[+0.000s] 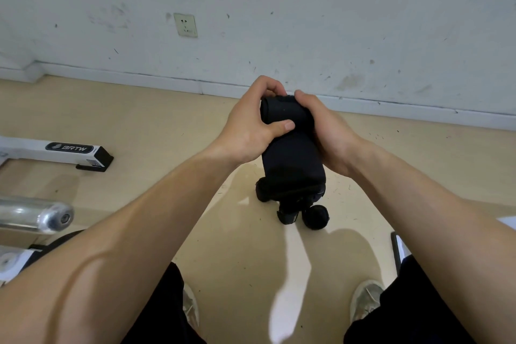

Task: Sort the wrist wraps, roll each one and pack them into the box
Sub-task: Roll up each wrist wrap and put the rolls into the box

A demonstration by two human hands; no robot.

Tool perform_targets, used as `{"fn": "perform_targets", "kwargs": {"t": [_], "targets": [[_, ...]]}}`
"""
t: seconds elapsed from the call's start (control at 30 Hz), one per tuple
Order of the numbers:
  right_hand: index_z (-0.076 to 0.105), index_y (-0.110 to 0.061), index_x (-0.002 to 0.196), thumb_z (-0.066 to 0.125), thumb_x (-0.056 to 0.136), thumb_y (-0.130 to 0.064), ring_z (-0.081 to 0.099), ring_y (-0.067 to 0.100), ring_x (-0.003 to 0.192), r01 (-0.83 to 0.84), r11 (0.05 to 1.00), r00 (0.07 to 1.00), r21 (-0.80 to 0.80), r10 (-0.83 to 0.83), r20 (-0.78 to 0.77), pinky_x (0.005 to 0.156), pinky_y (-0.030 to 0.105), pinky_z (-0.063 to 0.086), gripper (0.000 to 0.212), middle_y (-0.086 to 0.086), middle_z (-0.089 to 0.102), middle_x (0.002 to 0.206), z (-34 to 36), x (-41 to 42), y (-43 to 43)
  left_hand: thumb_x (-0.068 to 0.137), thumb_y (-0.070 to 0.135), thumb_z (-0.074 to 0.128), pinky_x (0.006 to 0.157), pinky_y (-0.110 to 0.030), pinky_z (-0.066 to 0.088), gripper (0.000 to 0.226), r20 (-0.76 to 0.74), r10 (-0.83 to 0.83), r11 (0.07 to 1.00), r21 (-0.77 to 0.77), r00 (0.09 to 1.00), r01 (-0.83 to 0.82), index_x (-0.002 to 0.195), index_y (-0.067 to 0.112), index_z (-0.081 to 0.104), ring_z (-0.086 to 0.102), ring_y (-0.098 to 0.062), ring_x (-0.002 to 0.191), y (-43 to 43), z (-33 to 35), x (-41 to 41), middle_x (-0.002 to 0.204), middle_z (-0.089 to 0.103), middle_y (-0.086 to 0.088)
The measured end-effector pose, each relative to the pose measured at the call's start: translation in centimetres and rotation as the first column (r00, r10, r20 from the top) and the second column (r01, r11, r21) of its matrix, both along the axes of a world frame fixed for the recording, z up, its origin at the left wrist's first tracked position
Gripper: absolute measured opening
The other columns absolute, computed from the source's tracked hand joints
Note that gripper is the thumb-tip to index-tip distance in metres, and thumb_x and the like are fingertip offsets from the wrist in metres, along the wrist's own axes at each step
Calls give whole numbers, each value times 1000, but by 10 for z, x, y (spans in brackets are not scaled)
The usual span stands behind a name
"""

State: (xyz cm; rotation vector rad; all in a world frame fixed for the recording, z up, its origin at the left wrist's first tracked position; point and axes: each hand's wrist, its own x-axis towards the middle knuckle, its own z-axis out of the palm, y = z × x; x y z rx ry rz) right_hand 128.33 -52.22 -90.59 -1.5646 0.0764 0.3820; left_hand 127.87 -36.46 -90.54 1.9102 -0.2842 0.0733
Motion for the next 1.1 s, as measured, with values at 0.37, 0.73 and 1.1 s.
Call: {"fn": "perform_targets", "kwargs": {"t": [0.37, 0.73, 1.1], "targets": [[76, -23, 101, 43, 105, -52, 75, 18, 94, 83, 989, 978, -122, -57, 200, 91, 40, 59, 44, 0, 79, 97, -7, -4, 2, 88, 21, 82, 91, -40, 62, 37, -306, 106, 991, -45, 946, -125, 119, 10, 66, 73, -23, 103, -2, -11, 4, 113, 74, -8], [63, -16, 112, 51, 99, -59, 69, 13, 101, 167, 950, 915, -264, -50, 400, 96, 45, 54, 46, -4, 72, 107, -18, -3, 3, 94, 0, 70, 67, -19, 61, 13, -659, -190, 897, -418, 727, -145, 106, 1, 71, 78, -11, 79, 6, 8, -1, 95, 79, -6], [48, -24, 106, 56, 103, -39, 57, 2, 84, 7, 965, 899, -261, 108, 424, 78, 22, 48, 17, -9, 61, 97, -20, -4, -5, 98, 28, 70, 82, -31, 64, 23, -651, -244, 850, -500, 719, -165, 105, 7, 74, 76, -18, 86, 8, 19, -5, 90, 78, -7]]}}
